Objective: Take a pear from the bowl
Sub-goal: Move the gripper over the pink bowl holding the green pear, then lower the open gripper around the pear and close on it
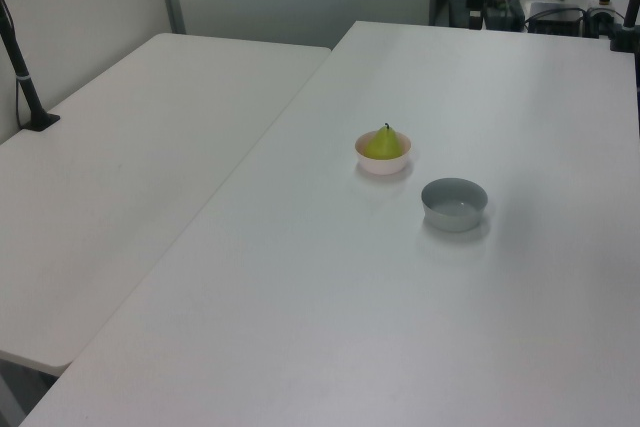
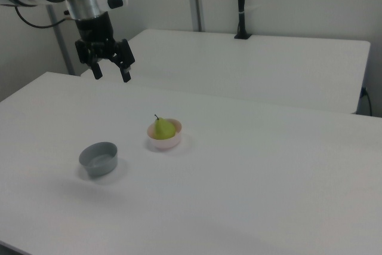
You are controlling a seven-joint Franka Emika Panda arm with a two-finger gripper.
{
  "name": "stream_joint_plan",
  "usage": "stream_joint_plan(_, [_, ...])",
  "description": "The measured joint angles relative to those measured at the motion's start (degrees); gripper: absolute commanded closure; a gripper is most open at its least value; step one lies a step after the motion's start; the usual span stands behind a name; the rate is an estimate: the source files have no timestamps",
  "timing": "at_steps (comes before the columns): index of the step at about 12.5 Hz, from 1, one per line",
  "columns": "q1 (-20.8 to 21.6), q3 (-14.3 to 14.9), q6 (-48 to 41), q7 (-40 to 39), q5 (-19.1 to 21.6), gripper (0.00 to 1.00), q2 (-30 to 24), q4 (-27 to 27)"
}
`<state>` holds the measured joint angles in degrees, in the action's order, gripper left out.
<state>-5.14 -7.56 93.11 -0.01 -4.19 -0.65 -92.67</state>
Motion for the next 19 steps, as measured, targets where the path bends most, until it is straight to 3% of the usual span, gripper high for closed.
stream_joint_plan(6, [-0.07, 0.04, 8.57, -0.97, 0.13, 0.00, 5.24, -0.10])
stream_joint_plan(13, [-1.27, 0.05, 19.34, -1.30, 0.13, 0.00, 15.05, -0.28])
stream_joint_plan(19, [0.27, -0.11, 27.61, -1.30, -0.05, 0.00, 21.66, -0.33])
